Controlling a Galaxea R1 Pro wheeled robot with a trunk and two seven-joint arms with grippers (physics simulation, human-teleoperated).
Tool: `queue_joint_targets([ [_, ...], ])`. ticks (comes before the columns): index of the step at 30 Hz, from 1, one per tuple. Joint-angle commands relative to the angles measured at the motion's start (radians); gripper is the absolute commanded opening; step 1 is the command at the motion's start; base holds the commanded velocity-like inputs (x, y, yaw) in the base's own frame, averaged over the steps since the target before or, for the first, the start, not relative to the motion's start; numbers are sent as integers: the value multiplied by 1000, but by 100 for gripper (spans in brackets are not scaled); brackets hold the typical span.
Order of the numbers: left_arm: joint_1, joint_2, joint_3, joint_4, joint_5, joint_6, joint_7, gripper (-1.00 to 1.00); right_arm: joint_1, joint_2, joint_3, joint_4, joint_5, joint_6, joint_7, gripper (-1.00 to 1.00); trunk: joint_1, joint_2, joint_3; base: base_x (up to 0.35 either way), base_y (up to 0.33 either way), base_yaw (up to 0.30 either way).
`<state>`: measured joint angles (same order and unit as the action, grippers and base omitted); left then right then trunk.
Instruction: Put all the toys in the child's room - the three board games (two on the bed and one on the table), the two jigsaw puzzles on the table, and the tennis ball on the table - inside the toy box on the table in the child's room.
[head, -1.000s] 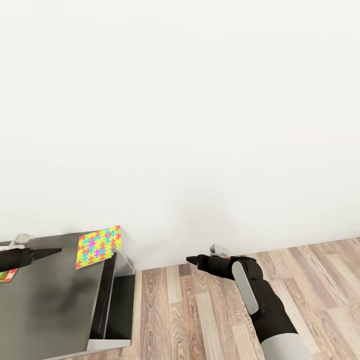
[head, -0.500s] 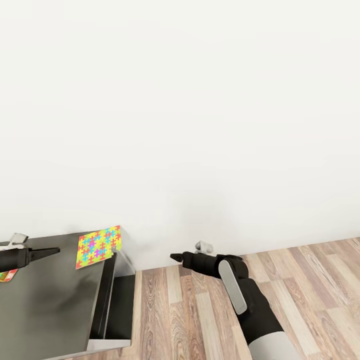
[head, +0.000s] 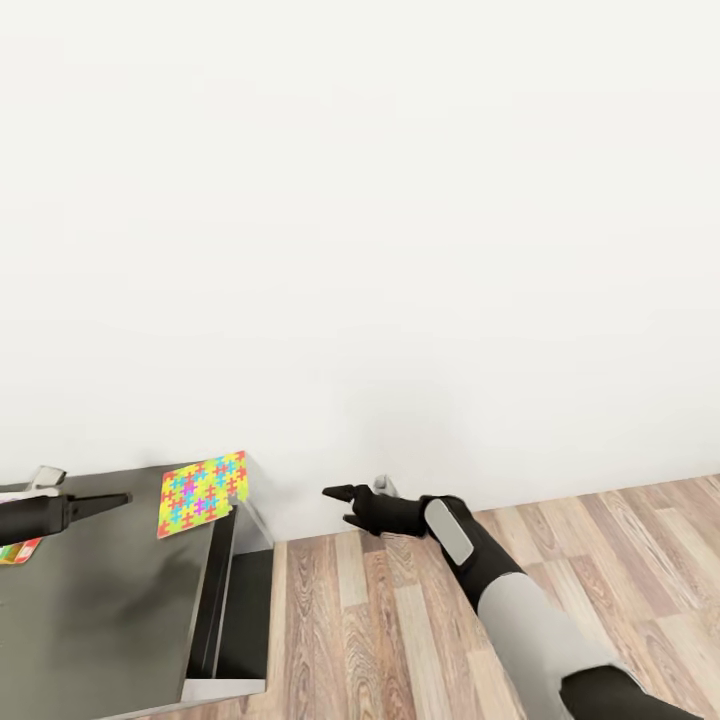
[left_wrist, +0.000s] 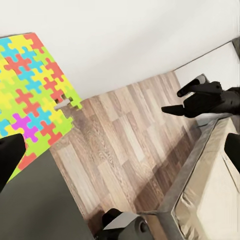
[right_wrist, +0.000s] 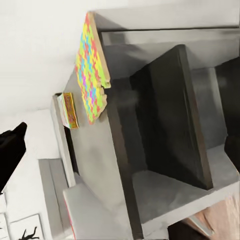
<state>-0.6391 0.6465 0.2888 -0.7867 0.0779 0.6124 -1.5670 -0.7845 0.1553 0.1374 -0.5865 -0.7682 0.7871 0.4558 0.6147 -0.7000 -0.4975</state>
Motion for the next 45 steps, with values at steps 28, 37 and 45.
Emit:
queue_joint_targets([
  [28,8,-23,1,-26,33,23,-4,100,-22,-5,27,-14,21,-100,130,100,0,-1,3,0,50,36],
  [37,8,-22,3,-28,34,23,-4,100,-22,2,26,-15,35,-103,129,100,0,-1,9,0,-33,192],
  [45,6,-39,3,-15,41,37,-4,100,-15,10,11,-20,62,-122,126,100,0,-1,10,0,-96,23],
])
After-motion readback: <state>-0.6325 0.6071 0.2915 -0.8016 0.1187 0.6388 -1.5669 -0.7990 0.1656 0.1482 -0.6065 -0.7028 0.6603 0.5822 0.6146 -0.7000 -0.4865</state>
